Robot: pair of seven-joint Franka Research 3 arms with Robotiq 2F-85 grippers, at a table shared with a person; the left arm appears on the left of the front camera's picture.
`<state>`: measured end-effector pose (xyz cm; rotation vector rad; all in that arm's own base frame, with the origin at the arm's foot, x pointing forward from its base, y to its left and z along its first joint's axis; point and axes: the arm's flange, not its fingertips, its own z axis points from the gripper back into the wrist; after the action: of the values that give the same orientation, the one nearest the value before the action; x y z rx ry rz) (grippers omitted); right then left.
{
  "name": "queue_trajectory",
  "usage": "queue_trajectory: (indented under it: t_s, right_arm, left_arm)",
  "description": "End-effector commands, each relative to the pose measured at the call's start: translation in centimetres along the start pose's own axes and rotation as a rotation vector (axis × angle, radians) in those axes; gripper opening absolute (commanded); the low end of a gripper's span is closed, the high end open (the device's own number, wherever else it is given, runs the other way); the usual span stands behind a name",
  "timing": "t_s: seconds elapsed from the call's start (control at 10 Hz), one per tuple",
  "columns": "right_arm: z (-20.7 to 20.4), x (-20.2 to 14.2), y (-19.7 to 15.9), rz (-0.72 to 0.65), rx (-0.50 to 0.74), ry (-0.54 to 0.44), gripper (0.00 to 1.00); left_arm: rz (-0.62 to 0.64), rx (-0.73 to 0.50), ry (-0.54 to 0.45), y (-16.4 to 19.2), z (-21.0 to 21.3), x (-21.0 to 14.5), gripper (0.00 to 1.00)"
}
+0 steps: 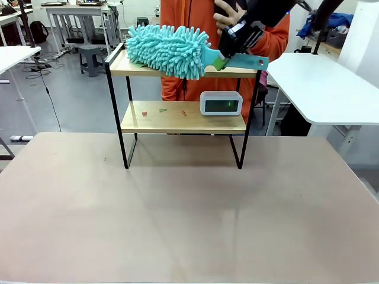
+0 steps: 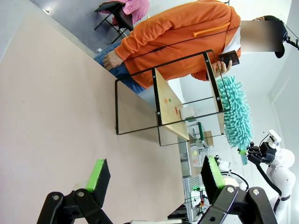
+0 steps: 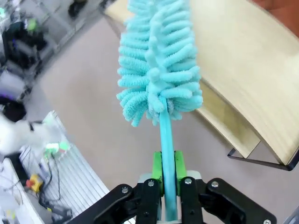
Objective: Clean the shelf.
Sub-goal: Clean the specific tier of the Shelf with the Duster once objects are removed.
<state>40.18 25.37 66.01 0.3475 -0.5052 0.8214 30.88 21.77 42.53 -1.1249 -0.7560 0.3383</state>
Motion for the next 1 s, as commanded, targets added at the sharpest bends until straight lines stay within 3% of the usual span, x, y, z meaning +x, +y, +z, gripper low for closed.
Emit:
queue_trajectory:
  t_s: [0.0, 0.2, 0.4, 0.6, 0.9]
  right_arm:
    - [1.9, -1.8, -0.8, 0.194, 0.184, 0.018, 0.13]
    - [4.4, -5.1, -1.6, 0.316, 0.312, 0.031, 0.13]
    - [7.3, -8.8, -2.3, 0.366, 0.358, -0.046, 0.13]
    - [7.7, -10.2, -3.0, 0.361, 0.408, -0.118, 0.13]
    - [7.3, -10.9, -4.0, 0.301, 0.449, -0.122, 0.13]
  left_arm:
    - [-0.019, -0.020, -0.015, 0.0, -0.2, 0.0, 1.00]
    - [-0.019, -0.020, -0.015, 0.0, -0.2, 0.0, 1.00]
    - [-0.019, -0.020, -0.015, 0.0, -0.2, 0.0, 1.00]
    - [-0.019, -0.020, -0.015, 0.0, -0.2, 0.0, 1.00]
    - [-0.019, -0.020, -0.015, 0.0, -0.2, 0.0, 1.00]
